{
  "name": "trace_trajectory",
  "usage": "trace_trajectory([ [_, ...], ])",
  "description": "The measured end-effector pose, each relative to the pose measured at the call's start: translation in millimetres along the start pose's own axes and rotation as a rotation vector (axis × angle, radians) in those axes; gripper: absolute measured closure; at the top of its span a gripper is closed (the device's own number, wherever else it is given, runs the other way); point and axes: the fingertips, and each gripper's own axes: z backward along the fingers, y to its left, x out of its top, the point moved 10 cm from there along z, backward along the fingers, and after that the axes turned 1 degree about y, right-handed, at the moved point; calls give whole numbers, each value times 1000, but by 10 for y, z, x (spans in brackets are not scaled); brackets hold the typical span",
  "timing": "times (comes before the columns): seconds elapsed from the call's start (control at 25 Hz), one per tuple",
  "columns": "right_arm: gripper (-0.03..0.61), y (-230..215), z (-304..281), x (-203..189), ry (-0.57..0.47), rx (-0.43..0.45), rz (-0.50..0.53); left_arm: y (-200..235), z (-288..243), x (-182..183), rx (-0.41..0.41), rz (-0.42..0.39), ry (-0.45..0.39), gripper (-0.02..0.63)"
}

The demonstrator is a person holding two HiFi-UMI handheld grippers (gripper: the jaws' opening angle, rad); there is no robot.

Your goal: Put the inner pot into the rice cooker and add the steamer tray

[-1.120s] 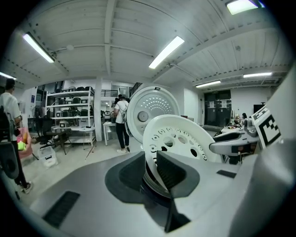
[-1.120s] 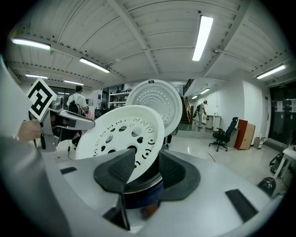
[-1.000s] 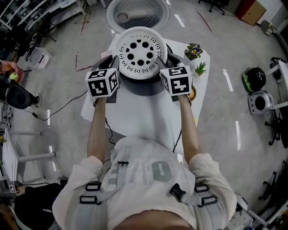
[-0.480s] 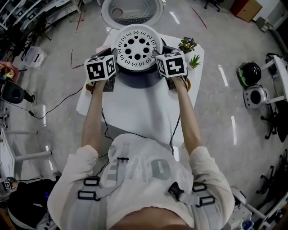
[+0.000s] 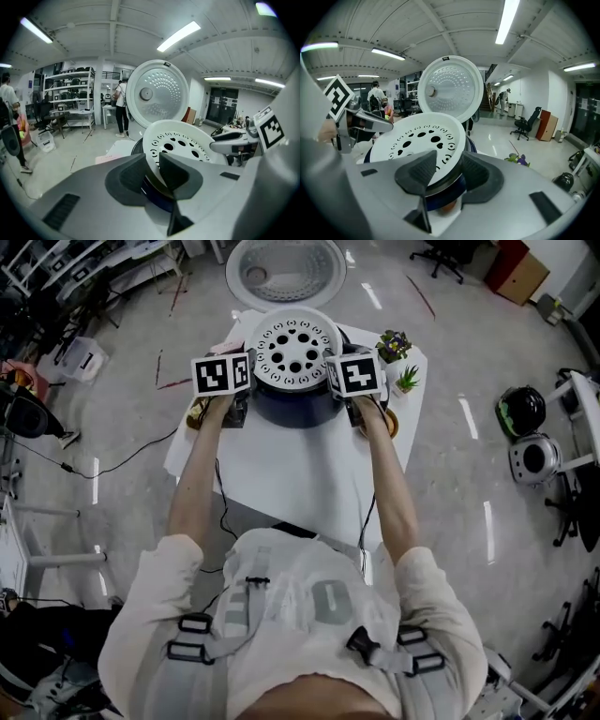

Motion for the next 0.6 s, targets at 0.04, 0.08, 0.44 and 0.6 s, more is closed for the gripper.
trace_trajectory([
  [0.04, 403, -18, 5, 33, 0, -4, 1, -13, -25, 21, 2, -12, 5, 526],
  [0.08, 403, -31, 11, 80, 2, -9, 5, -18, -38, 55, 5, -23, 6, 526],
  [0.44, 367, 77, -41, 124, 35, -38, 125, -24, -83, -7, -4, -16, 2, 529],
  [0.6, 367, 63, -43, 133, 35, -47, 128, 30, -73, -2, -12, -3, -22, 529],
])
